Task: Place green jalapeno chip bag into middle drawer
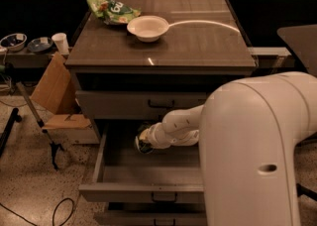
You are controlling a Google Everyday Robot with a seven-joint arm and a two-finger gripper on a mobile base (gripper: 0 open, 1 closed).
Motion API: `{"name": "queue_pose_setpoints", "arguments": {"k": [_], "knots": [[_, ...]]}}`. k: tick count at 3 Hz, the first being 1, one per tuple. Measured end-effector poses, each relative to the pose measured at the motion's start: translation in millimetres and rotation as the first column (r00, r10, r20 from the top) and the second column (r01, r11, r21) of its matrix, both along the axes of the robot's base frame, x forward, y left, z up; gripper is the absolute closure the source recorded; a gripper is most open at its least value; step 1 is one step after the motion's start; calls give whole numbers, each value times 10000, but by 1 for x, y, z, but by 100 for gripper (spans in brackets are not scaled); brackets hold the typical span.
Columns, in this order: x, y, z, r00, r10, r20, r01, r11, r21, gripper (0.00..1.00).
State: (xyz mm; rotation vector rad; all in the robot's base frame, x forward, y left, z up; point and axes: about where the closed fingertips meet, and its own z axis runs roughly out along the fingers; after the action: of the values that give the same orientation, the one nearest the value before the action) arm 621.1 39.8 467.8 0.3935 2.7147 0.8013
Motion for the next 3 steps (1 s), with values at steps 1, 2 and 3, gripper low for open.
{"name": "queue_pose_setpoints", "arguments": {"k": [1,2,3], "knots": [[-2,-1,-6,9993,-240,-269,237,9996,-120,50],[-7,-5,-12,9965,-662,-508,653,9977,-192,19],[-9,-6,-14,9945,-857,-600,845,9962,-221,0]]}}
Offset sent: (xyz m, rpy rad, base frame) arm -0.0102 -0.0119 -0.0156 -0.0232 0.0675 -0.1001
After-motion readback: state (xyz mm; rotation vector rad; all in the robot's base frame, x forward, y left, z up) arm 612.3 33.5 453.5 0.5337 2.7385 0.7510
